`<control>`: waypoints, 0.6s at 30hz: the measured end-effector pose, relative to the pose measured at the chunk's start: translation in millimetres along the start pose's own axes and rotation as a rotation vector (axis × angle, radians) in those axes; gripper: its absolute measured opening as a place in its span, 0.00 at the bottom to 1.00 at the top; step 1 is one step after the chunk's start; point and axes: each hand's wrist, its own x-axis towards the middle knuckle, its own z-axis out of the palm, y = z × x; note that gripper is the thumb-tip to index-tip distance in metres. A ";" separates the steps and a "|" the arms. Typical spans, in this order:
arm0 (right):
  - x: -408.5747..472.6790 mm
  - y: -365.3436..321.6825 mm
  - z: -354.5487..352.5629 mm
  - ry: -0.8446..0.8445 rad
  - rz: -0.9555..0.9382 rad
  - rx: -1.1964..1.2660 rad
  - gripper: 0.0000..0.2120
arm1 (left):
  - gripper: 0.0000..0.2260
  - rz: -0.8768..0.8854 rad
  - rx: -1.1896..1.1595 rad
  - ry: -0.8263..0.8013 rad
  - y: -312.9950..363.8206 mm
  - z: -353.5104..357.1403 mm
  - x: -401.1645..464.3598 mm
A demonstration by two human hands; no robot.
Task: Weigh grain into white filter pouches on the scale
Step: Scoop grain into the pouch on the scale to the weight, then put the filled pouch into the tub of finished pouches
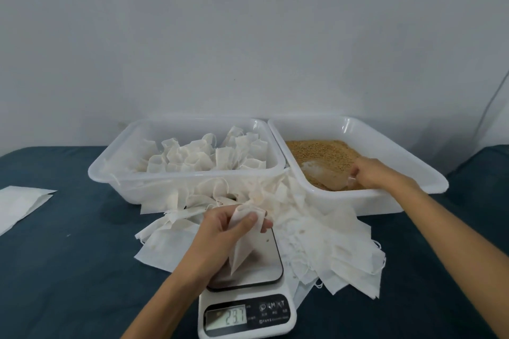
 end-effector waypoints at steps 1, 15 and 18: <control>0.9 -0.8 0.6 -0.009 0.006 -0.024 0.09 | 0.12 0.019 0.003 0.000 0.4 0.4 0.7; -117.9 -143.7 29.7 0.503 -0.654 0.843 0.16 | 0.13 0.185 -0.019 0.432 56.3 -100.5 42.0; -127.4 -161.7 53.2 0.408 -0.658 0.981 0.16 | 0.09 0.166 0.016 0.613 70.1 -147.5 69.5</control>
